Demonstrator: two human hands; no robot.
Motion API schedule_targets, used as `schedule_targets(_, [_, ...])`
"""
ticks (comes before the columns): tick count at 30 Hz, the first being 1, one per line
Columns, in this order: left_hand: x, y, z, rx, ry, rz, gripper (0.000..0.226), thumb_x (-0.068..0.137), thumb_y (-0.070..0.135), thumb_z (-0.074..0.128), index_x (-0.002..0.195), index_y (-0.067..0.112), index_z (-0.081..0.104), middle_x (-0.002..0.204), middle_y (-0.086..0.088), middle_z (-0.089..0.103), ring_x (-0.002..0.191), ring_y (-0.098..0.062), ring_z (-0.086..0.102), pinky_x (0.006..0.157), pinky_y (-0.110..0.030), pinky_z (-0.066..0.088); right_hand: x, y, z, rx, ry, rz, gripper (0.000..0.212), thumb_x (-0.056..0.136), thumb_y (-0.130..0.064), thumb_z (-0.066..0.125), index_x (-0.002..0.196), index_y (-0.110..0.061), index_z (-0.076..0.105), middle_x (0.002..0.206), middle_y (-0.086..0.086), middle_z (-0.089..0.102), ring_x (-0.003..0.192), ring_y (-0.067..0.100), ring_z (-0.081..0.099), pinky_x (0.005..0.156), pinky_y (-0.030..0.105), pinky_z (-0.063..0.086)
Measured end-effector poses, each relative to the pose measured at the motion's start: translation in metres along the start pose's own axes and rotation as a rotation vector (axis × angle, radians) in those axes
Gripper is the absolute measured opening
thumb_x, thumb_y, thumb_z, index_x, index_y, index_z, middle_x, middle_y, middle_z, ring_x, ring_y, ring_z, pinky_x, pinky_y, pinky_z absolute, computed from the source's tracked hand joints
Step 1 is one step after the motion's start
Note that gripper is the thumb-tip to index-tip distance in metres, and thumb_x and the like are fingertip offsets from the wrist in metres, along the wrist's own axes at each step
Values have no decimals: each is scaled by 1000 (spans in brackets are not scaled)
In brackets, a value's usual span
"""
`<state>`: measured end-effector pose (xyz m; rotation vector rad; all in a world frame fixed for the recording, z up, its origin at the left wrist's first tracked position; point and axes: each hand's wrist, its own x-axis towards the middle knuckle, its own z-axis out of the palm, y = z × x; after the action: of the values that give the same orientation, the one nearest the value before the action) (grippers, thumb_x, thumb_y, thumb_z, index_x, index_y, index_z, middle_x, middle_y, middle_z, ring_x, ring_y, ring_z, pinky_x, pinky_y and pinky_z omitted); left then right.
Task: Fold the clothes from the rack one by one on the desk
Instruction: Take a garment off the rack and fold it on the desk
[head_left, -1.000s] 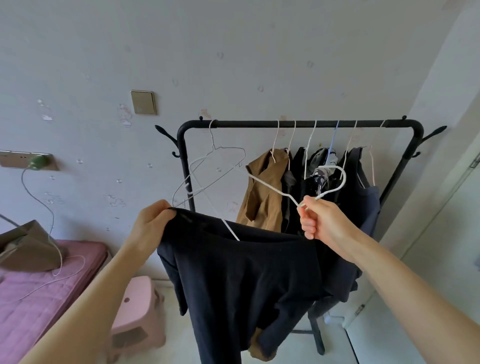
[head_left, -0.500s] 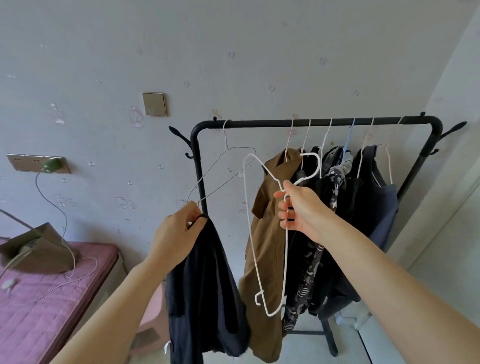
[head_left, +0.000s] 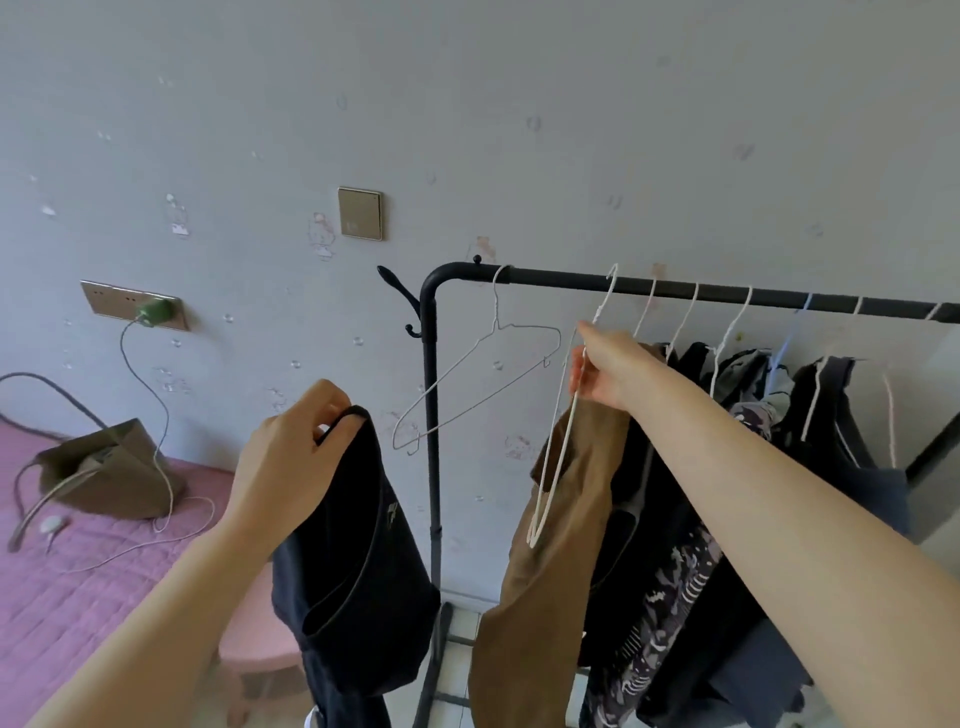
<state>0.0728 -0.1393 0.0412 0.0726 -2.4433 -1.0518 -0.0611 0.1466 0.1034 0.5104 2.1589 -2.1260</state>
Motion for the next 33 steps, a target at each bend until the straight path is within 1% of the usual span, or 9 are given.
schedule_targets(4, [12, 1, 0, -9, 65, -86, 8, 91, 29, 60, 86, 26, 54, 83, 18, 67, 73, -14, 64, 73, -40, 50, 40, -16, 3, 3, -2, 12, 19, 100, -28, 46, 98, -10, 51, 68, 5, 42, 54, 15, 41, 52, 29, 45])
schedule_targets(11, [26, 4, 6, -40, 128, -153, 11, 91, 27, 61, 84, 28, 53, 79, 16, 69, 73, -20, 66, 71, -45, 56, 79, -9, 1, -14, -29, 90, 20, 101, -23, 45, 88, -7, 47, 74, 8, 41, 60, 17, 44, 57, 35, 51])
schedule_targets(15, [31, 5, 8, -20, 136, -170, 11, 90, 29, 61, 83, 28, 52, 75, 14, 69, 71, -19, 66, 68, -45, 56, 86, 5, 4, -92, -51, 30, 12, 98, -9, 46, 108, -2, 47, 79, 13, 48, 70, 21, 52, 65, 37, 55])
schedule_targets(18, [33, 7, 6, -28, 141, -178, 12, 91, 30, 60, 81, 28, 52, 75, 14, 69, 69, -18, 65, 66, -41, 53, 86, 11, 3, -281, 5, -67, 26, 95, -8, 49, 119, -2, 47, 85, 11, 52, 85, 23, 56, 82, 36, 55])
schedule_targets(21, [33, 8, 0, -42, 159, -170, 12, 92, 30, 59, 81, 27, 52, 78, 10, 70, 68, -19, 64, 63, -36, 51, 70, 13, 4, -581, 73, -196, 21, 93, -13, 49, 112, -10, 40, 85, 8, 48, 88, 25, 52, 74, 32, 46])
schedule_targets(25, [30, 8, -12, -48, 181, -169, 11, 91, 34, 58, 82, 28, 54, 84, 6, 72, 72, -19, 64, 69, -41, 55, 33, 20, 10, -550, 140, -399, 59, 92, -15, 52, 144, -7, 24, 137, 16, 40, 122, 32, 45, 95, 34, 40])
schedule_targets(27, [29, 10, -18, -41, 185, -176, 10, 90, 35, 57, 84, 27, 56, 86, 5, 71, 79, -21, 64, 75, -44, 55, 5, 28, 18, -437, 75, -447, 63, 93, -12, 54, 147, -9, 23, 144, 14, 37, 126, 27, 43, 93, 28, 35])
schedule_targets(30, [23, 12, -28, -49, 216, -172, 13, 89, 36, 57, 87, 23, 58, 86, 4, 70, 82, -22, 63, 77, -43, 54, -40, 49, 35, -396, -43, -412, 57, 92, -12, 54, 144, -10, 30, 129, 9, 49, 116, 21, 49, 90, 28, 36])
schedule_targets(33, [18, 14, -40, -53, 243, -158, 14, 88, 33, 57, 87, 19, 59, 79, 1, 69, 72, -21, 60, 67, -33, 48, -79, 75, 57, -396, -131, -359, 51, 91, -13, 54, 138, -13, 36, 110, 2, 56, 97, 17, 55, 83, 30, 44])
